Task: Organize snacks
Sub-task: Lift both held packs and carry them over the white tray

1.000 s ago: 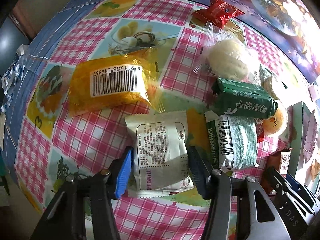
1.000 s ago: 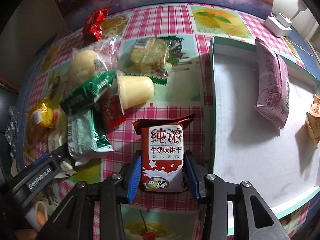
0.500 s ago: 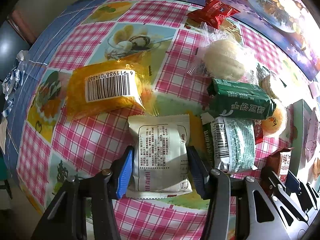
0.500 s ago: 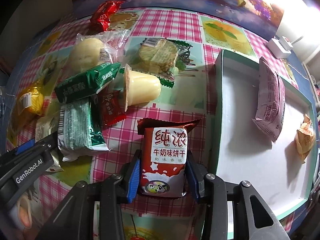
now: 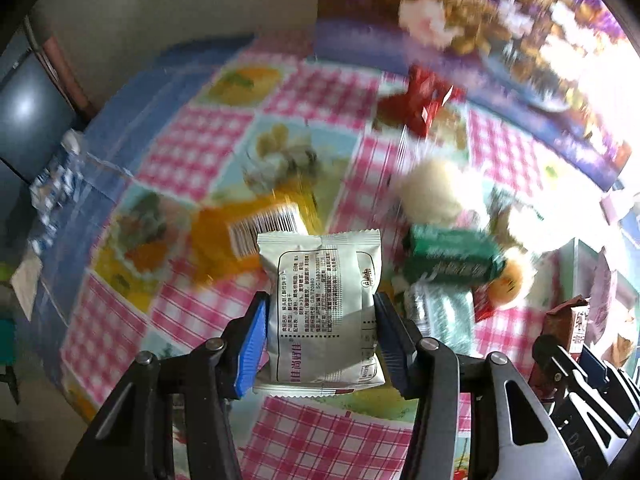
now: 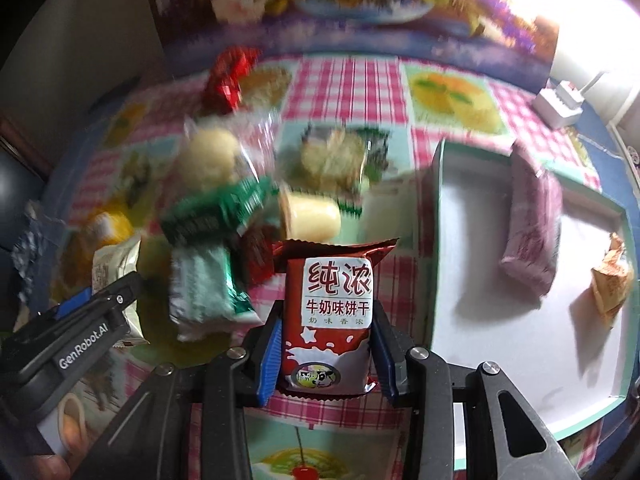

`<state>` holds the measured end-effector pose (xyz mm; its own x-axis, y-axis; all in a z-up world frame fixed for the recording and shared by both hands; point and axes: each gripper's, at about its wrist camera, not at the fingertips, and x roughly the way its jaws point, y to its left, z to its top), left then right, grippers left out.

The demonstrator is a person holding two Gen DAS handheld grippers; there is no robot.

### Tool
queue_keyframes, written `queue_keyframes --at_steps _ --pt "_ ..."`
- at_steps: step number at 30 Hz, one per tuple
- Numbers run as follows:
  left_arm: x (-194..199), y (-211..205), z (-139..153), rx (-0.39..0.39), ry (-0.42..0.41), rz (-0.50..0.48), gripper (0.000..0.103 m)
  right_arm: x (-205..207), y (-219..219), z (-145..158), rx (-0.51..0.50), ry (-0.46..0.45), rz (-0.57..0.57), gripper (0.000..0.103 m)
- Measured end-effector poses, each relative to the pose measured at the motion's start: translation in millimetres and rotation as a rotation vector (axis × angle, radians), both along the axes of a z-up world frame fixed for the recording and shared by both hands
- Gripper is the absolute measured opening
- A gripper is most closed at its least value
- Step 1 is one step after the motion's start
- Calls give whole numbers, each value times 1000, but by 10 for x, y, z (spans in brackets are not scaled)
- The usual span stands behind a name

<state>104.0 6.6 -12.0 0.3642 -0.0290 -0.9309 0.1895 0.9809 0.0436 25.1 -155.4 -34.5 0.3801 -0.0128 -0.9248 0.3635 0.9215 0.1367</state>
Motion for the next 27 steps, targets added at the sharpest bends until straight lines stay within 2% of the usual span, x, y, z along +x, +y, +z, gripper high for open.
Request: queue_keyframes --at_steps 4,14,21,27 --pt "-82 -72 276 -4 -72 6 54 -65 -70 240 -8 -60 -15 42" --pt "-367 -459 713 -17 -208 -106 54 -300 -426 515 -19 -128 -134 42" --pt "-627 -909 863 -18 -244 -226 54 -553 -849 619 -32 -153 -254 42" --pt "-927 -1369 868 -37 -239 -358 54 -810 -1256 667 -49 -155 -384 42"
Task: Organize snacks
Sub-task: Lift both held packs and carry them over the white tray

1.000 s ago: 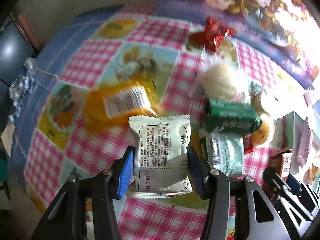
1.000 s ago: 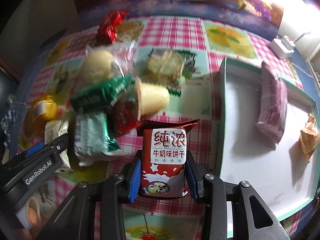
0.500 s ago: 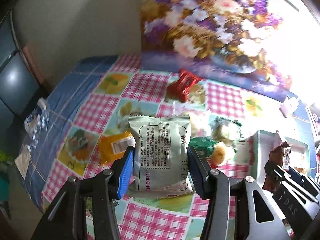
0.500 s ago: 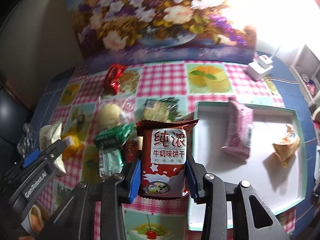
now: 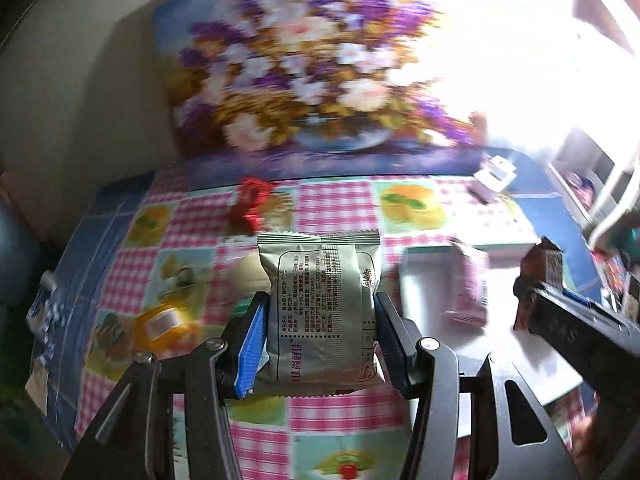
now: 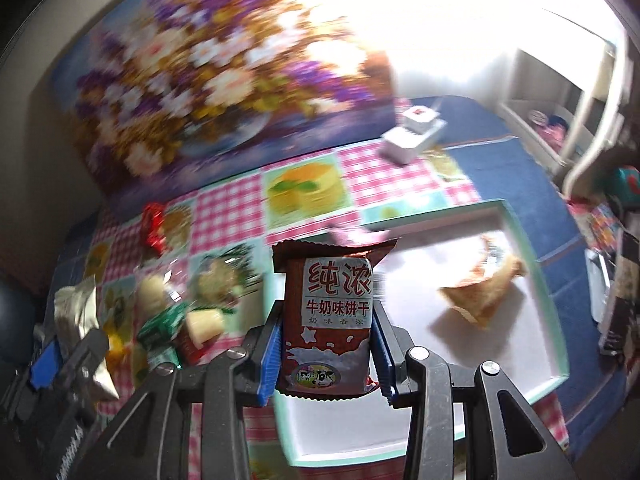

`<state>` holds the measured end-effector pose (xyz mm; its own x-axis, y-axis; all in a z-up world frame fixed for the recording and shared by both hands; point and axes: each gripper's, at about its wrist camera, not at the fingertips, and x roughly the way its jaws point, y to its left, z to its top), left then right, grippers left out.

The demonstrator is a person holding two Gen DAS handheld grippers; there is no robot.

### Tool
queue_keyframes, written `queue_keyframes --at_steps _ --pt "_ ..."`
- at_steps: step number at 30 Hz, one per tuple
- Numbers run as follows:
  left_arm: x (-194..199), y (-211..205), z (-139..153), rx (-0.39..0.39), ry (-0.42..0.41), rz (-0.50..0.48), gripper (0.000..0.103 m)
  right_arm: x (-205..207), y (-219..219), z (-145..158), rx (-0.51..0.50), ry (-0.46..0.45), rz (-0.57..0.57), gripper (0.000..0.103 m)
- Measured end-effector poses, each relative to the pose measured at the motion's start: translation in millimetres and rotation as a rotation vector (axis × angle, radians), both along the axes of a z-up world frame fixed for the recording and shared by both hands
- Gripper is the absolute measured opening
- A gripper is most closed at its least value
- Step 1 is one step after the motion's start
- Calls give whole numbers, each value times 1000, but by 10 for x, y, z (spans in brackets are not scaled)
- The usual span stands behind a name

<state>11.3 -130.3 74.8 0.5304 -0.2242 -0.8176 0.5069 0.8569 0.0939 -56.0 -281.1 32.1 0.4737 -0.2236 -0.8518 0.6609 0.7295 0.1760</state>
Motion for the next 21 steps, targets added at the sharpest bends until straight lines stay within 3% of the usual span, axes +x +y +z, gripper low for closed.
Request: queue_keyframes --at_steps 12,21 --pt "-439 -753 -369 76 79 -181 54 -603 -727 -132 46 22 -257 42" --pt "-514 -1060 -980 193 219 -243 54 -855 -1076 -710 166 124 -394 42"
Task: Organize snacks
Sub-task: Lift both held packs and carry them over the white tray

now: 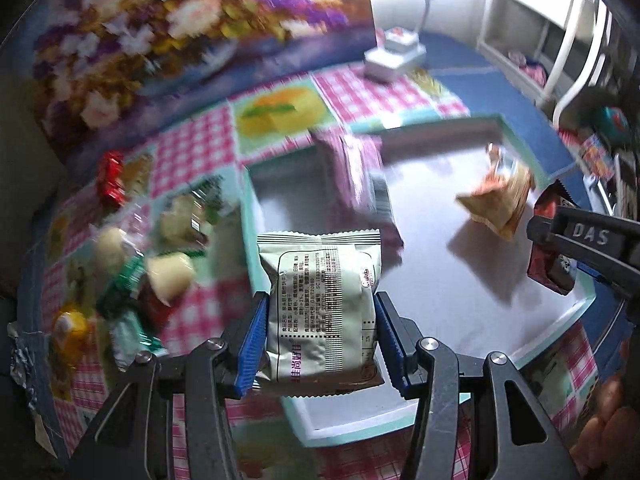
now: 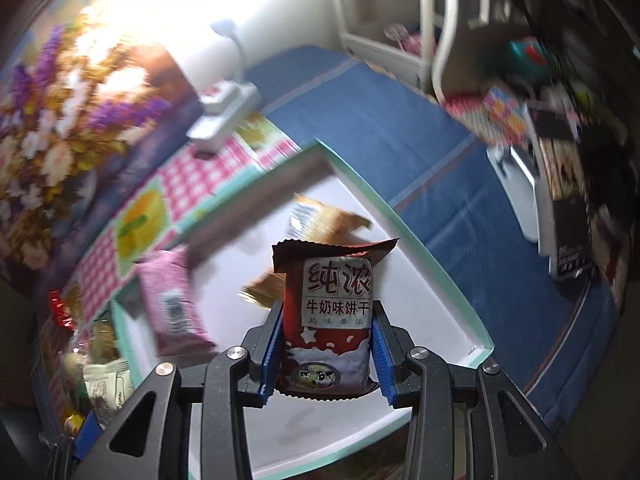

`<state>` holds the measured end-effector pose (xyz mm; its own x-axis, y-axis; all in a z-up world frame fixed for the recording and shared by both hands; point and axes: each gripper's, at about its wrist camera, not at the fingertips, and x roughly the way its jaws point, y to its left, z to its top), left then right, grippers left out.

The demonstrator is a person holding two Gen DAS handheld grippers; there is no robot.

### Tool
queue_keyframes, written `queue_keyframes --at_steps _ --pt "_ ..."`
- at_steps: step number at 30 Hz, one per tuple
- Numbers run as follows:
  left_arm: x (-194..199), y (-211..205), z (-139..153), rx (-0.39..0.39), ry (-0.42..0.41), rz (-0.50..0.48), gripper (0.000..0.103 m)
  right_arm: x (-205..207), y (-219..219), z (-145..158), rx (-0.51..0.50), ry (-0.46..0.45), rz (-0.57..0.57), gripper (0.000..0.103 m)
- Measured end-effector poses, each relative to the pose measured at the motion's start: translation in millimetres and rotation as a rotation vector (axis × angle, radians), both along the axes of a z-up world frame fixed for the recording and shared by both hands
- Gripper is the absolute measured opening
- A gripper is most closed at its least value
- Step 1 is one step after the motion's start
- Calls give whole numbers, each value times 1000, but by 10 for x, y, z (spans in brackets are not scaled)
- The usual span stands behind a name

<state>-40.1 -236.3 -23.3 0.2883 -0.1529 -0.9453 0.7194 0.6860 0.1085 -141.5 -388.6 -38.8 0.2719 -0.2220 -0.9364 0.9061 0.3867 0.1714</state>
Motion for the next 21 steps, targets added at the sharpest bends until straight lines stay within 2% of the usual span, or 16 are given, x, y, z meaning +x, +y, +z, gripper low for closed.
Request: queue_keyframes --at_steps 3,13,21 --pt "-3 -40 -176 27 53 -3 54 -36 -24 -122 28 20 -18 42" --pt "14 -71 -469 73 95 7 54 -26 -28 -409 89 76 -27 42" --pt "30 -48 -473 64 94 9 54 14 10 -438 70 112 -10 42"
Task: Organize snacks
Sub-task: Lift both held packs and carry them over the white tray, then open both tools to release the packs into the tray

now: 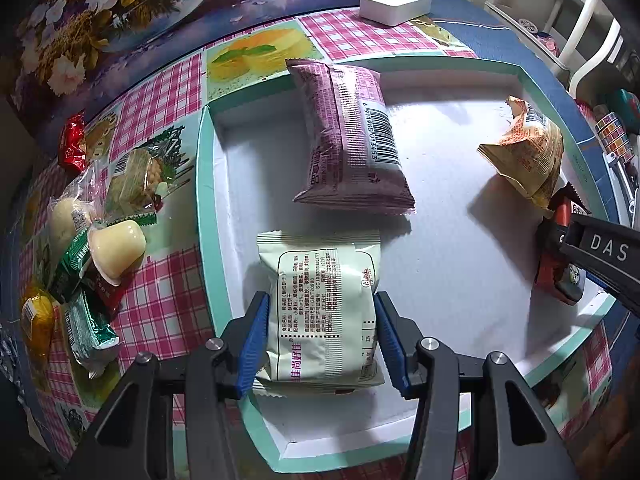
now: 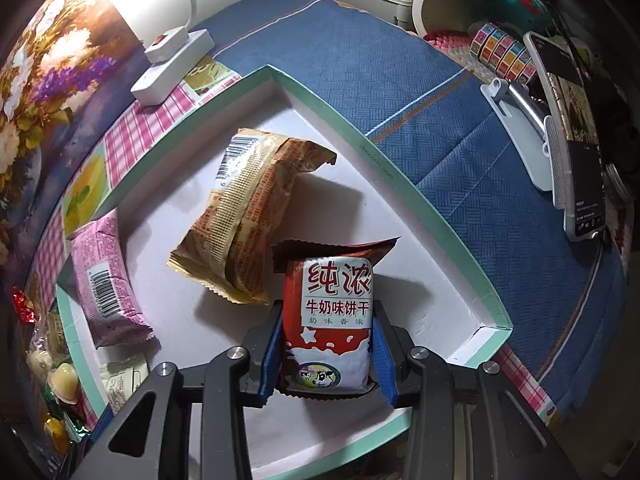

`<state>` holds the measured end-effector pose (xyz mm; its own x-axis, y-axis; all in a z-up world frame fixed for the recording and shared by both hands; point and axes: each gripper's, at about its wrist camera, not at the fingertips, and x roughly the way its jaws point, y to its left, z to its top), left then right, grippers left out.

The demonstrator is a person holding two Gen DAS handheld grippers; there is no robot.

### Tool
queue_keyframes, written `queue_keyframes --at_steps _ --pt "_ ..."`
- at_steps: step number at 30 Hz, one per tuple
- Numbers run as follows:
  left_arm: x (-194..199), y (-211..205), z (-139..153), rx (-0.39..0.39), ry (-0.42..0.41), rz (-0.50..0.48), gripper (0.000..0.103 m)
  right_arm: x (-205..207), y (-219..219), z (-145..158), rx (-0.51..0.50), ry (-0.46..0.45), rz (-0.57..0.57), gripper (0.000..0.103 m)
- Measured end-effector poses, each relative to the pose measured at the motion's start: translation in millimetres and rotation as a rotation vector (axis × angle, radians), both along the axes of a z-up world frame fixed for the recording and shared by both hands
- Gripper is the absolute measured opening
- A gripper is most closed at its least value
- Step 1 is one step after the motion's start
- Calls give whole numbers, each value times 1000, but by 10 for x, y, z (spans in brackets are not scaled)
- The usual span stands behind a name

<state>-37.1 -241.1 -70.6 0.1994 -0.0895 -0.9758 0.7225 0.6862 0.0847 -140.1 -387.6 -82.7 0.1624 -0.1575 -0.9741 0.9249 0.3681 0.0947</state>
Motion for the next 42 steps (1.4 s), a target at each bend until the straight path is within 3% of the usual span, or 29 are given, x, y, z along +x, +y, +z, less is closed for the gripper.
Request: queue_keyframes --at_steps 10,29,33,36,38,42 --pt "70 -3 13 -8 17 4 54 37 -9 31 -10 14 10 43" --pt "137 55 384 -97 -43 31 57 52 64 348 -92 -7 24 44" --pt "193 111 403 -107 -47 66 80 94 77 336 -85 1 41 44" --pt "227 162 406 -105 -54 93 80 142 88 317 -90 0 63 50" --pt "252 200 400 -100 -58 117 81 155 100 319 -87 -12 72 65" --pt "343 277 365 -86 -70 163 82 196 123 314 -95 -11 95 69"
